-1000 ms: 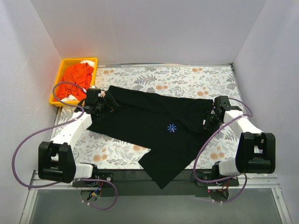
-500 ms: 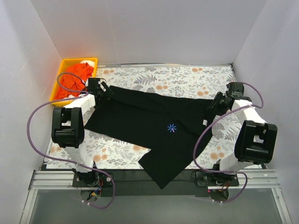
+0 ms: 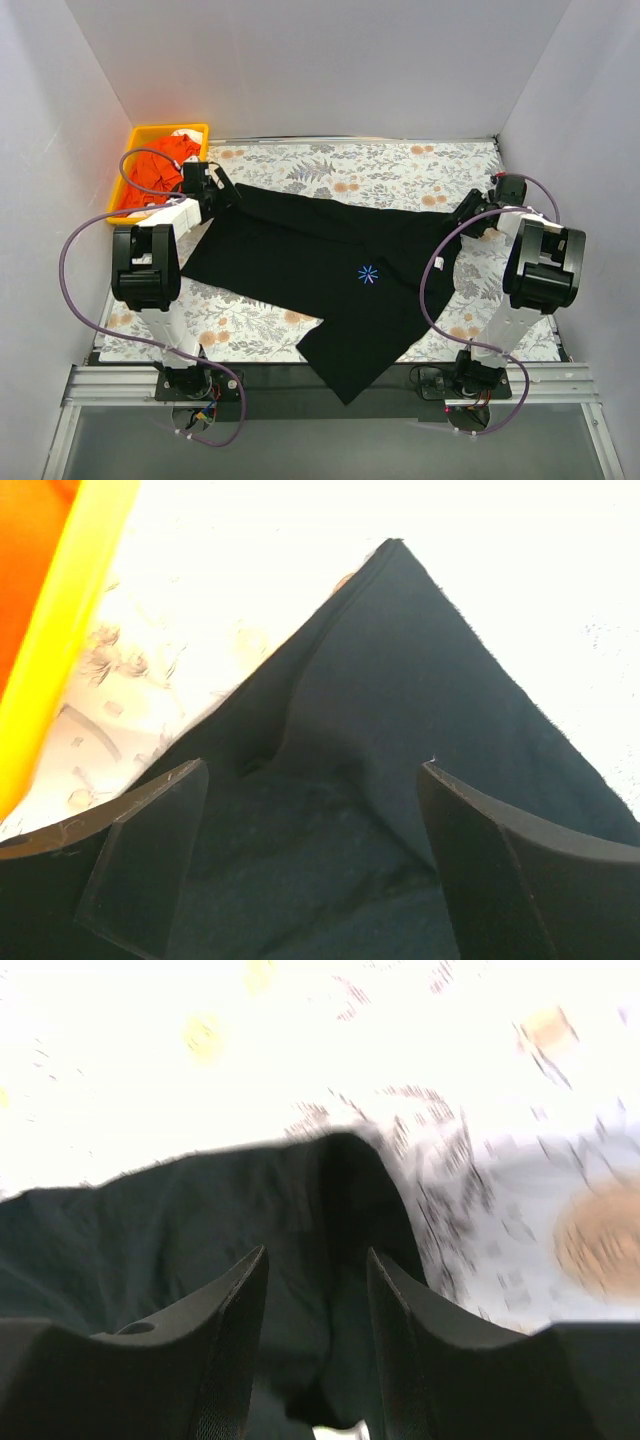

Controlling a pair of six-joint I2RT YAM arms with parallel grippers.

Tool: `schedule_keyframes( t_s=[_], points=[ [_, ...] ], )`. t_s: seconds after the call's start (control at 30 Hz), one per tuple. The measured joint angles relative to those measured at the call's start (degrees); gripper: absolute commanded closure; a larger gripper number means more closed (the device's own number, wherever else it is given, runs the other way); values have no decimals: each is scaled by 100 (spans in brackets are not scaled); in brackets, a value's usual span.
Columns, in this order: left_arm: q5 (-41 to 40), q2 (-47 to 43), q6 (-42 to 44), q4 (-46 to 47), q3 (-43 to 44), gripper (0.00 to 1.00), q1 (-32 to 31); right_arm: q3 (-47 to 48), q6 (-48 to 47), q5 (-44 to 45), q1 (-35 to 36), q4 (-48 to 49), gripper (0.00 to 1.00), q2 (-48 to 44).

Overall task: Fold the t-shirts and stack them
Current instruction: Fold the tshirt

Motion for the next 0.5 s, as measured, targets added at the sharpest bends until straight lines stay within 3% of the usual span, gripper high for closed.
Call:
schedule_keyframes(
  t_s=[0.37,0.5],
  points=[
    [380,925,166,160,817,21,0,402,-9,-361,2,492,60,553],
    [448,1196,210,155,1064,25,0,402,-35,-433,2,498,70,667]
  ],
)
